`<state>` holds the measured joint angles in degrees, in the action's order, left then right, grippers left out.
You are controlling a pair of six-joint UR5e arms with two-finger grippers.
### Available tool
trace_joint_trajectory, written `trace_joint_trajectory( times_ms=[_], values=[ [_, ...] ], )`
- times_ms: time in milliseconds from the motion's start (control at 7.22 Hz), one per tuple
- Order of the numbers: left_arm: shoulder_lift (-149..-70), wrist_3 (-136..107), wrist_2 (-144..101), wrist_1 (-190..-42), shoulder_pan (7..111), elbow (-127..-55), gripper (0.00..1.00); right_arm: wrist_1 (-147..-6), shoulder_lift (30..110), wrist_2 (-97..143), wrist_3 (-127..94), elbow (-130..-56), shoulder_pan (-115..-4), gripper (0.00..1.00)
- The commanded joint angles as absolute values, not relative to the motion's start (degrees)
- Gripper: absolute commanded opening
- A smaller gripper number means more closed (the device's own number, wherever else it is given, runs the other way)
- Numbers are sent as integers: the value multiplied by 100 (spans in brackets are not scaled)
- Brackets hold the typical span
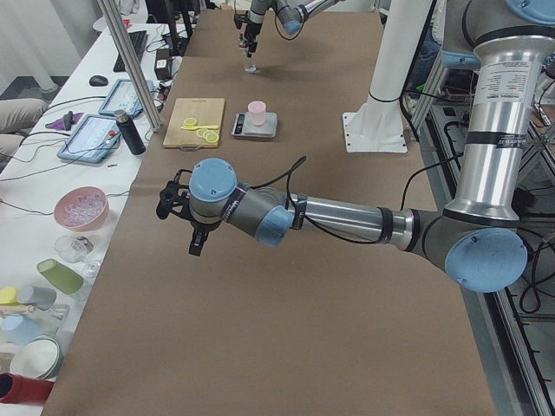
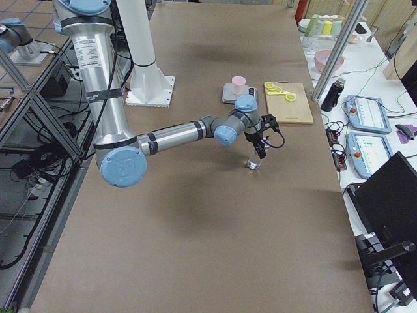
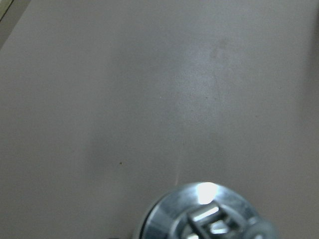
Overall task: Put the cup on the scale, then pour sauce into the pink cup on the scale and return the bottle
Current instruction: 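Open the right gripper and withdraw it away from the bottle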
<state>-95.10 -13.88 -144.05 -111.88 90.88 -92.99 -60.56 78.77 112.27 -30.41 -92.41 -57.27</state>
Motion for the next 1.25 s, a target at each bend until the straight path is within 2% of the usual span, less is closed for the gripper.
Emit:
trace_joint_trajectory(
  times_ms=[0,554,830,1107],
  values=[
    [-9510,-1389,-14405,-11188,9088,-9299,97,-6056,7910,11232,-3041,-9307,-5739,100],
    [-9510,-1389,-14405,-11188,9079,-9290,97,-6064,9216,11241,-3050,-10658,-5748,100],
    [-9510,-1371,-14405,-11188,9088,-9299,97,-6064,9805,11529,-3041,-10976,-5879,100],
    [-9518,-1310,-14405,-11180,9105,-9290,97,-6108,9984,12800,-2936,-10916,-7043,100]
  ],
)
